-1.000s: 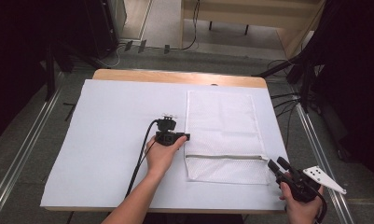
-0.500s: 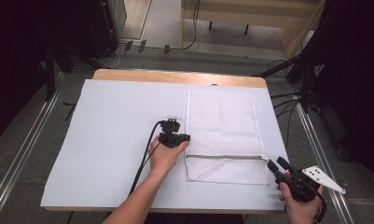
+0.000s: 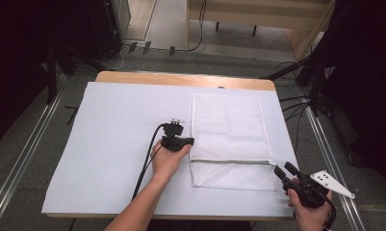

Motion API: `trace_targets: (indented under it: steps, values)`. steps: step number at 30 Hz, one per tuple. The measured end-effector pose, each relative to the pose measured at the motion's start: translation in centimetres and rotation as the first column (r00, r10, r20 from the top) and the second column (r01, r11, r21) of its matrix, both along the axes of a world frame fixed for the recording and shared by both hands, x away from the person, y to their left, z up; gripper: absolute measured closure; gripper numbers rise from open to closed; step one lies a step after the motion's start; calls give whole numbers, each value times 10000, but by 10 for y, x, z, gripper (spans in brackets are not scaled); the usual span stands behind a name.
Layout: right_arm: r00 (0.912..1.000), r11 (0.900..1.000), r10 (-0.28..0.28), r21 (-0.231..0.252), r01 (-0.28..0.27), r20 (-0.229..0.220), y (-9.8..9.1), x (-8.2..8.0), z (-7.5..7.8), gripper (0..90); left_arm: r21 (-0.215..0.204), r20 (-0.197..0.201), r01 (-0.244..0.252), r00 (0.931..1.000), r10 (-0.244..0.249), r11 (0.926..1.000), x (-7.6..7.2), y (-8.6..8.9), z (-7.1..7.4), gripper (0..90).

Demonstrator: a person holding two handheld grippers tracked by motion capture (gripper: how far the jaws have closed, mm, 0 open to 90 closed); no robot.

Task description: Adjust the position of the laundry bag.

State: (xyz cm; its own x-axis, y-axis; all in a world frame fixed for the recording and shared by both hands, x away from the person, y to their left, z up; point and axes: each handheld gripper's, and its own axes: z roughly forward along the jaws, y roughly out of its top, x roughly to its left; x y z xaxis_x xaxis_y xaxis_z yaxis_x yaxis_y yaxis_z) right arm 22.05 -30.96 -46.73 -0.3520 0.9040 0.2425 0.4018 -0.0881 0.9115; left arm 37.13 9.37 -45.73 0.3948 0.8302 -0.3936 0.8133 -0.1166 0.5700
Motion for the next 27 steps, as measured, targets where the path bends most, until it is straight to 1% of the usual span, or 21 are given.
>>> trace_targets:
  steps: [1,5,7,10,11,12,14,15,18,21,23,24,25,27]
  values:
    - [10000,10000,18,-15,-18,8,1,0,0,503,1,44,-38,10000,38,10000,-1,2,0,900]
    - [9998,9996,197,-187,-196,25,4,1,-1,470,-71,-22,-78,10000,78,9999,-4,10,-1,900]
    - [9998,9995,174,-255,-174,10,5,1,-1,463,-113,-58,-58,10000,57,9999,-5,13,-1,900]
    - [9999,9994,153,-313,-152,32,5,1,0,410,-211,-6,-181,9998,181,9996,-9,25,-1,900]
    - [9999,9994,153,-313,-152,32,5,1,0,410,-211,-6,-181,9998,181,9996,-9,25,-1,900]
    - [9999,9993,152,-349,-151,19,5,2,0,379,-223,32,-296,9996,296,9993,-12,32,0,900]
    - [9997,9988,221,-430,-223,-55,5,2,0,349,-204,74,-360,9993,361,9991,-15,40,0,900]
    - [9995,9987,281,-422,-288,-175,6,2,0,321,-235,83,-390,9992,392,9990,-16,44,1,900]
    - [9974,9974,553,-445,-573,-455,9,3,2,211,-291,60,-477,9988,479,9984,-20,57,2,900]
    - [9965,9950,731,-657,-757,-412,14,2,4,156,-280,91,-587,9982,590,9979,-24,67,2,900]
    - [9959,9937,823,-727,-849,-383,17,2,4,146,-291,105,-664,9977,668,9974,-26,75,2,900]
    - [9959,9936,802,-769,-832,-411,19,1,5,145,-291,105,-664,9977,668,9974,-26,75,2,900]
    - [9957,9924,825,-885,-861,-429,21,1,4,143,-321,99,-762,9970,766,9966,-29,82,2,900]
    - [9946,9909,904,-957,-949,-502,22,2,4,144,-330,122,-844,9963,849,9959,-32,88,2,900]
